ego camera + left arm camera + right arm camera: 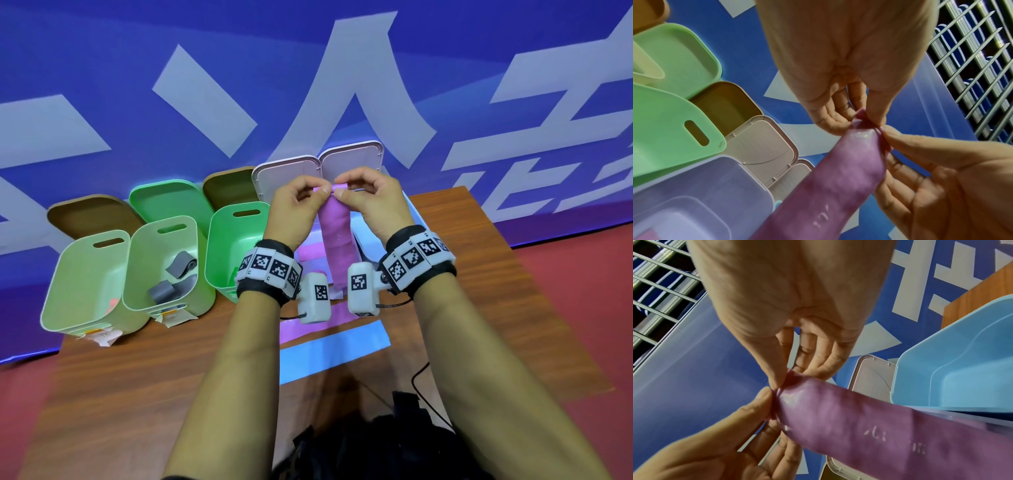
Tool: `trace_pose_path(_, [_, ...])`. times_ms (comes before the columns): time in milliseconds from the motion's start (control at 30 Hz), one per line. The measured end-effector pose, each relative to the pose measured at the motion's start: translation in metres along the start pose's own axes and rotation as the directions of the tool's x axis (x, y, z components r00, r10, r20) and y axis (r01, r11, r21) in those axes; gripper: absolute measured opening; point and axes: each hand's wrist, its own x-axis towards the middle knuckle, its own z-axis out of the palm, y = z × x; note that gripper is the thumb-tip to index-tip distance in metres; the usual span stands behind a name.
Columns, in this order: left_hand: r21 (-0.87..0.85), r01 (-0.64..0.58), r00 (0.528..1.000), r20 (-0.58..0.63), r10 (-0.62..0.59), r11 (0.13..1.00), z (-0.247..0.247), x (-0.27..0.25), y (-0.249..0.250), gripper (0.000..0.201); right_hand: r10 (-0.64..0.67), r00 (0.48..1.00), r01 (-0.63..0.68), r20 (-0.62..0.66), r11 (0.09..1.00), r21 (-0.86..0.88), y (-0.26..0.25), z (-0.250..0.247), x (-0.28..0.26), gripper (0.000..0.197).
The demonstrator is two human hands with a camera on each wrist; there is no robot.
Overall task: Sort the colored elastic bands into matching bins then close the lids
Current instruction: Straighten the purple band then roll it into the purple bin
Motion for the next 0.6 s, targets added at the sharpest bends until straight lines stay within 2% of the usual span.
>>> trace_pose_path(200, [-0.002, -0.025, 1.000, -0.003, 0.025, 1.000, 0.0014, 0.0002, 0.0034, 0.013, 0.029, 0.999, -0.030, 0.018, 0.998, 0.062, -0.0015, 0.0000, -0.0011, 0.005])
trace_pose_path(367, [-0.025, 0.045, 0.999, 0.012, -0.045, 0.999, 0.0024, -0.0011, 0.0009, 0.005, 0.010, 1.000, -0.010, -0.006, 0.999, 0.048, -0.0012, -0.0012, 0.0005, 0.007])
trace_pose_path(600, [0.028, 0.050, 0.999, 0.009, -0.050, 0.998, 0.0045, -0.0025, 0.0004, 0.014, 0.025, 0.999, -0.025, -0.027, 1.000, 0.004, 0.0006, -0.0028, 0.0033, 0.013])
